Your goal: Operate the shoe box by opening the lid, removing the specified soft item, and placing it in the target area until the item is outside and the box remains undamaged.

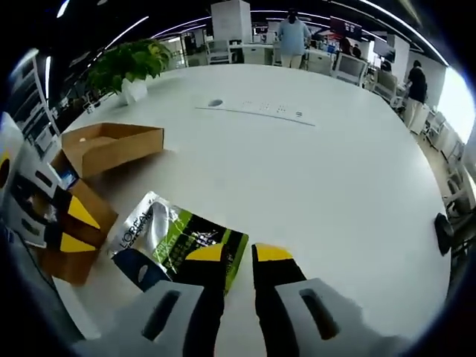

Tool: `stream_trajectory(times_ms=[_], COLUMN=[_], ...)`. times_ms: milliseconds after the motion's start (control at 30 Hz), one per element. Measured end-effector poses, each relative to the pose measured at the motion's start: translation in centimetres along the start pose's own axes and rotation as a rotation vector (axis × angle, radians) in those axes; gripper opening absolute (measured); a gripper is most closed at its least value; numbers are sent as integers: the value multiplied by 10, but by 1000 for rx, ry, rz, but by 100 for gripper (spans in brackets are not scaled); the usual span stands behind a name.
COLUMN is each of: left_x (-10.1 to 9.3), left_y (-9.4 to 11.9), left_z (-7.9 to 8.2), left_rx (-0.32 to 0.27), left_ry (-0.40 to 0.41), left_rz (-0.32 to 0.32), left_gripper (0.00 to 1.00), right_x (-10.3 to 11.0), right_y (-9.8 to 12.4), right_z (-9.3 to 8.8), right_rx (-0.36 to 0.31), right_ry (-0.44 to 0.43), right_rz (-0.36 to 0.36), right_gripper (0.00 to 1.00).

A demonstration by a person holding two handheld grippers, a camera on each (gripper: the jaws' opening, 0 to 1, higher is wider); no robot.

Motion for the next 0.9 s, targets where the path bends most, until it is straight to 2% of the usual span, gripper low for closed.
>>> stream_trajectory(times_ms=[200,300,433,633,900], left_x=[1,1,6,10,20], left_y=[11,21,32,49,70], left_z=[4,11,11,2,-19], left_rx=[-68,-155,-187,-246,-279], left_ry=[65,164,185,268,325], left_rz=[-13,-42,-37,-39,-20], left_gripper=[19,23,27,31,38], right_x=[3,5,8,15,27], right_y=[13,19,27,42,59], right_z=[4,6,8,13,22], right_rx=[-29,-42,-50,-70,-90], right_ry=[33,37,39,68,94], right_rz=[6,19,38,63,108], right_gripper=[23,26,32,37,47])
Point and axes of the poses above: the point that each gripper's makers call its tool centre point, and the gripper's own axes: y roughly backward along the fingers, x roughly to its left, z roughly out of its top, the point moved 5 cm from there along y, roughly backward along the fingers, and after that the axes turned 9 degrees about y, right-handed, at the moved point
